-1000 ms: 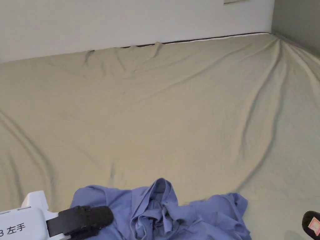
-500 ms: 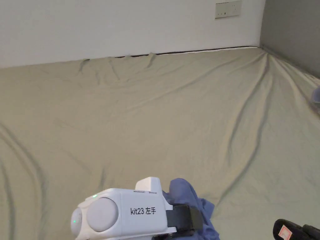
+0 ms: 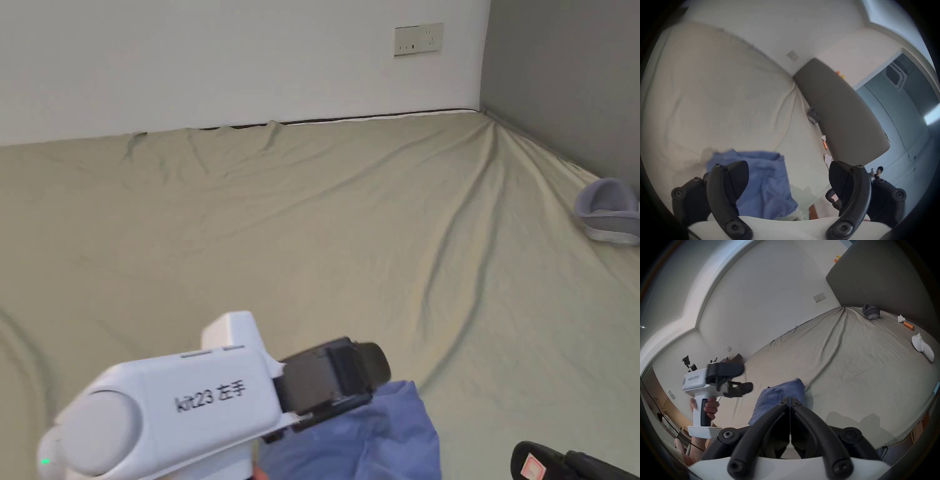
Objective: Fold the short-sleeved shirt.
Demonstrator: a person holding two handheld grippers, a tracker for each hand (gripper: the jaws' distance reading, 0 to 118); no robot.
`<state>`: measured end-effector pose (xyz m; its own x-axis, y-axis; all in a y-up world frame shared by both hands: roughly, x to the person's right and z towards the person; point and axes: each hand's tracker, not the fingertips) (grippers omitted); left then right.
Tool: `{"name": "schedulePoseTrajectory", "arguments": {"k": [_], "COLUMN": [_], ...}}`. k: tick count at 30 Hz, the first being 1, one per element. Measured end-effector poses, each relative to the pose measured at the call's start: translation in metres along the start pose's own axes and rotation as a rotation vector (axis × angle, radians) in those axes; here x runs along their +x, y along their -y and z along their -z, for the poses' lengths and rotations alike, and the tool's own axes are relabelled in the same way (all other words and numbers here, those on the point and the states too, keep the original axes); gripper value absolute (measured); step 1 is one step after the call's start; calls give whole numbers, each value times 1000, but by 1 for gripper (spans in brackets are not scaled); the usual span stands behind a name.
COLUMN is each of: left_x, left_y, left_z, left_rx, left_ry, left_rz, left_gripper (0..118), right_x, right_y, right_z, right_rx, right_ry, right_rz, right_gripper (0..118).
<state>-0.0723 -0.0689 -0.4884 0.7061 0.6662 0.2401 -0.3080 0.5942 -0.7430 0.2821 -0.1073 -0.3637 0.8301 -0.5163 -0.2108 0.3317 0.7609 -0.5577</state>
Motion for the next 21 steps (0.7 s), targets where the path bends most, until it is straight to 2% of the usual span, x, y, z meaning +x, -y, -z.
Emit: {"name": "schedulePoseTrajectory", "arguments": {"k": [2,3,4,6,7,11,13,15,17,18,19,21], "left_x": [2,0,-2,0,3,24,26,19,-4,-12,-9,-13], "left_y": [-1,0,1,7,11,28,44,63,84,90,85,81], "left_z": [-17,-19,-19,-5,5,44,75,114,156,161,143,141], "left_rx": [25,15,1,-88,-128,-131,-147,-236,-429,-420,-231,-292], "left_ry": [-4,-5,-9,-30,-81,-45,-35,-138,-339,-334,-152,-202], "left_rz": [51,49,52,69,67,218,370,452,411,415,376,341], "left_gripper": [100,93,68,0,0,0,0,0,0,0,0,0], "right_x": [-3,-4,-6,-8,-8,-10,-10,-7,-7,-7,-6,-4], "right_y": [-1,-1,-1,-1,0,2,2,2,1,1,1,2], "right_z": [2,3,3,3,3,-2,-4,-5,-8,-9,-11,-11], "right_rx": [5,7,8,9,7,2,3,3,2,2,-1,-4], "right_ry": [-8,-14,-16,-20,-23,-15,-13,-10,5,6,7,-1], "right_rz": [7,5,4,3,7,-8,-11,-2,-4,-7,-11,-5], "right_gripper": [0,0,0,0,0,0,0,0,0,0,0,0]}}
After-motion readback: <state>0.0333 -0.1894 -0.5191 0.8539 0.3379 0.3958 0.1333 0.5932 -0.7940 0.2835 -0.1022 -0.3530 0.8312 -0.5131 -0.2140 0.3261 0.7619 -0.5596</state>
